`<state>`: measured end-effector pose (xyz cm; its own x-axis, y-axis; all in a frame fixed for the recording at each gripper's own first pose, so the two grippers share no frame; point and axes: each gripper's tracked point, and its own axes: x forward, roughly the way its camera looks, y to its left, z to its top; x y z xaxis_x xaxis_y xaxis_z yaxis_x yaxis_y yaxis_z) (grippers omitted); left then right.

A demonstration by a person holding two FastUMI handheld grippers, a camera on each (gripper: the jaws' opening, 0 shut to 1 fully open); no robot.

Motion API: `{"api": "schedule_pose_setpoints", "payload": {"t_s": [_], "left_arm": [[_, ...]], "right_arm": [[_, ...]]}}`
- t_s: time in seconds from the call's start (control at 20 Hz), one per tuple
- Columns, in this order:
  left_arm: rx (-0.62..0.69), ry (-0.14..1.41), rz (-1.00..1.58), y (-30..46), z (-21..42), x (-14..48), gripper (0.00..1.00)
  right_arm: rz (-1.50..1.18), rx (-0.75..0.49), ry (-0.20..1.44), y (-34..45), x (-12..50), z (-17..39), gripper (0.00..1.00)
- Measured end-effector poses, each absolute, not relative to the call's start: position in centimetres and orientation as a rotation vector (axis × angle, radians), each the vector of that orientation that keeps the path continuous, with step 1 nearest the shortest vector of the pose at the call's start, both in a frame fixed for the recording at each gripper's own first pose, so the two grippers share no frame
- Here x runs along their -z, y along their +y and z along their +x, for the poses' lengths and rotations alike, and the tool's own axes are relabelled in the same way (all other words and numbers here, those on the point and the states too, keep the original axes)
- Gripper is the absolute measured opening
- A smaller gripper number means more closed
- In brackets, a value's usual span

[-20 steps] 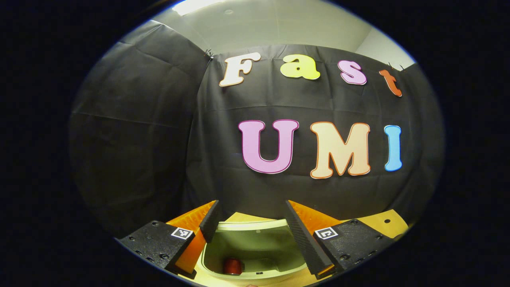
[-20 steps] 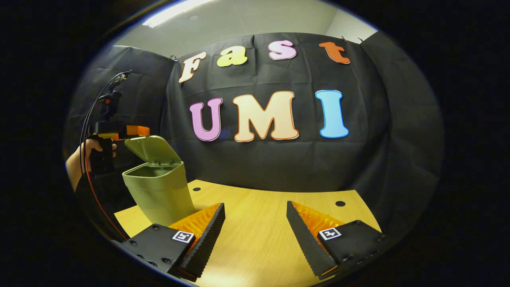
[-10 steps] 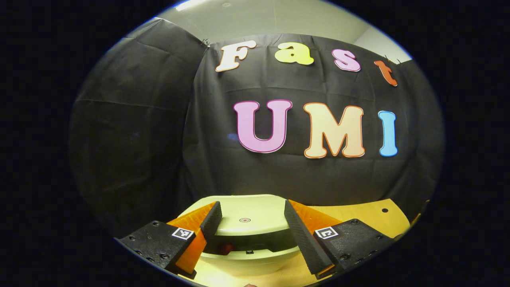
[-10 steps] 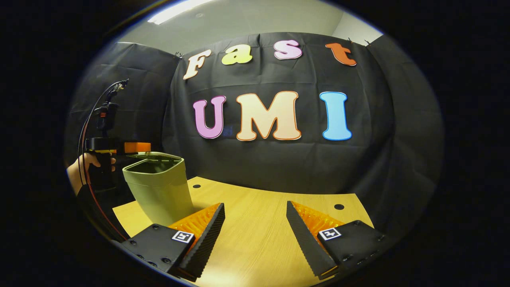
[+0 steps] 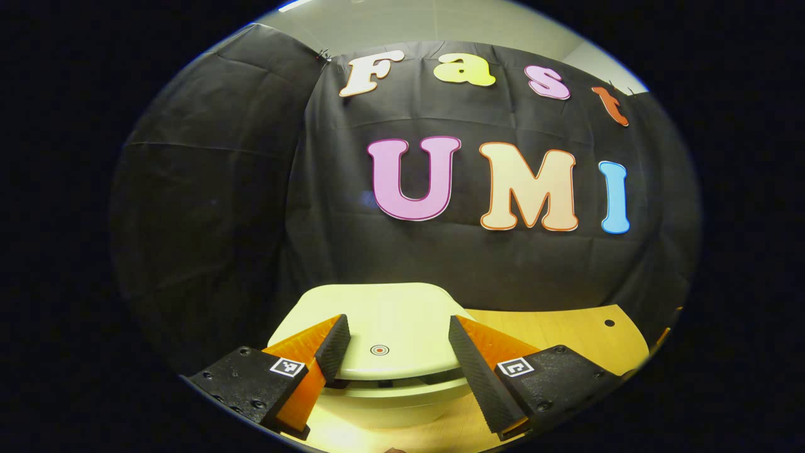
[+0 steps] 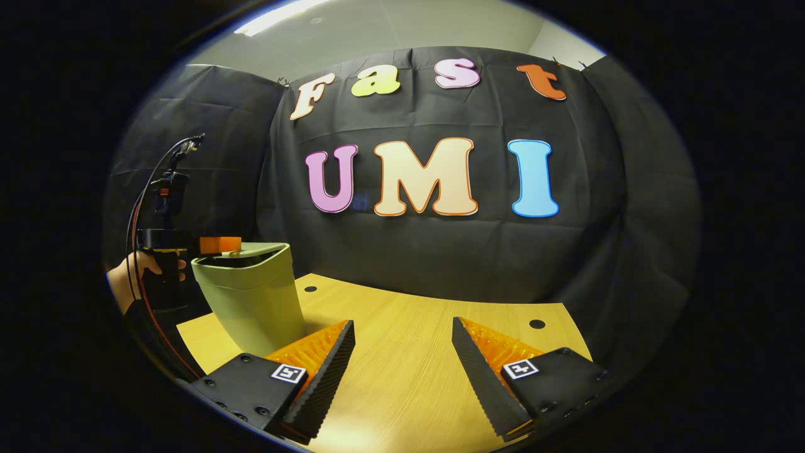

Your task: Press the lid of the desktop garbage bin to open it, pick up the crumpled paper on the desktop and throw it into the bin, then pick up the pop can on the desktop and drop it into the bin, and finally close the garbage bin lid.

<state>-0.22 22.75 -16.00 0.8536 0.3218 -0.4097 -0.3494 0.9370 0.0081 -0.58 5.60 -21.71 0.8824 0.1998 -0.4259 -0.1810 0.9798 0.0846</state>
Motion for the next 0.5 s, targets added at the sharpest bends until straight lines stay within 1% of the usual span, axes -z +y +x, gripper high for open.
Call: {"api": "schedule_pose_setpoints", "payload": {"t_s": [0.05,0.1,0.25,0.3,0.35,0.4,0.45,0.5], "left_arm": [[-0.354,0.423,-0.068,22.7,-0.2,16.2,0.95],[-0.354,0.424,-0.068,22.7,-0.3,16.4,0.95],[-0.354,0.441,-0.060,22.6,-0.5,17.1,0.94],[-0.352,0.434,-0.043,22.7,-0.4,17.1,0.94],[-0.348,0.439,-0.040,22.5,-0.4,17.2,0.94],[-0.346,0.436,-0.038,22.5,-0.4,17.3,0.94],[-0.340,0.444,-0.029,22.5,-0.4,17.5,0.94],[-0.333,0.459,-0.010,22.4,-0.6,18.0,0.95]], "right_arm": [[0.044,-0.201,0.449,5.7,21.9,-0.5,0.98],[0.047,-0.203,0.451,5.9,21.9,-0.5,0.95],[0.055,-0.208,0.450,6.3,22.1,-0.2,0.95],[0.056,-0.209,0.451,6.4,22.1,-0.1,0.97],[0.056,-0.210,0.453,6.5,22.3,-0.1,0.95],[0.055,-0.213,0.455,6.7,22.4,0.0,0.98],[0.055,-0.213,0.456,6.8,22.6,0.0,0.98],[0.056,-0.218,0.459,7.0,22.7,0.1,0.95]]}}
